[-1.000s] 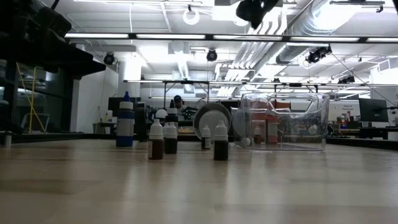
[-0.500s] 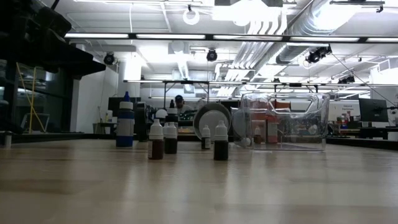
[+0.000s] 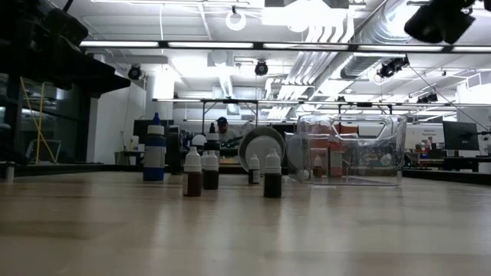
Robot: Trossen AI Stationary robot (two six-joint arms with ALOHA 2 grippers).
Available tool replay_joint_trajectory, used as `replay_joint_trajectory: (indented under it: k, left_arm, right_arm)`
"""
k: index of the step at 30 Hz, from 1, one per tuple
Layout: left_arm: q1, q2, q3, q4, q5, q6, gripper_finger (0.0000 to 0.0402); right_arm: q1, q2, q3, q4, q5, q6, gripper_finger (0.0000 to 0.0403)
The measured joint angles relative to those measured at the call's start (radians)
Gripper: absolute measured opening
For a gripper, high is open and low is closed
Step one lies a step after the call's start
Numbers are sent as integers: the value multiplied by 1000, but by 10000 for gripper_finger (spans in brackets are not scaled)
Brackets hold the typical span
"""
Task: Pick & Place food coloring
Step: Put the small black food coloring bottle into the transparent bin
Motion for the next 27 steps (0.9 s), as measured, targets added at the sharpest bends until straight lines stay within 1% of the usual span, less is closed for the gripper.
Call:
replay_joint_trajectory:
  k: [4, 7, 10, 15, 17, 19, 23, 27]
  left_arm:
    - [0, 0, 0, 0, 0, 0, 278]
    - [0, 0, 0, 0, 0, 0, 278]
    - [0, 0, 0, 0, 0, 0, 278]
    - [0, 0, 0, 0, 0, 0, 278]
    - [0, 0, 0, 0, 0, 0, 278]
    - [0, 0, 0, 0, 0, 0, 278]
    - [0, 0, 0, 0, 0, 0, 278]
    - [0, 0, 0, 0, 0, 0, 278]
  right_arm:
    - [51, 53, -105, 182, 0, 125, 216]
    - [88, 108, -152, 302, 2, 188, 213]
    - [112, 182, -171, 406, 2, 199, 214]
    - [123, 321, -171, 648, 17, 194, 215]
    - [112, 382, -139, 680, 12, 189, 215]
    - [95, 447, -79, 680, -4, 151, 215]
    - [61, 581, 73, 612, -19, 33, 215]
    - [31, 706, 228, 532, -15, -121, 215]
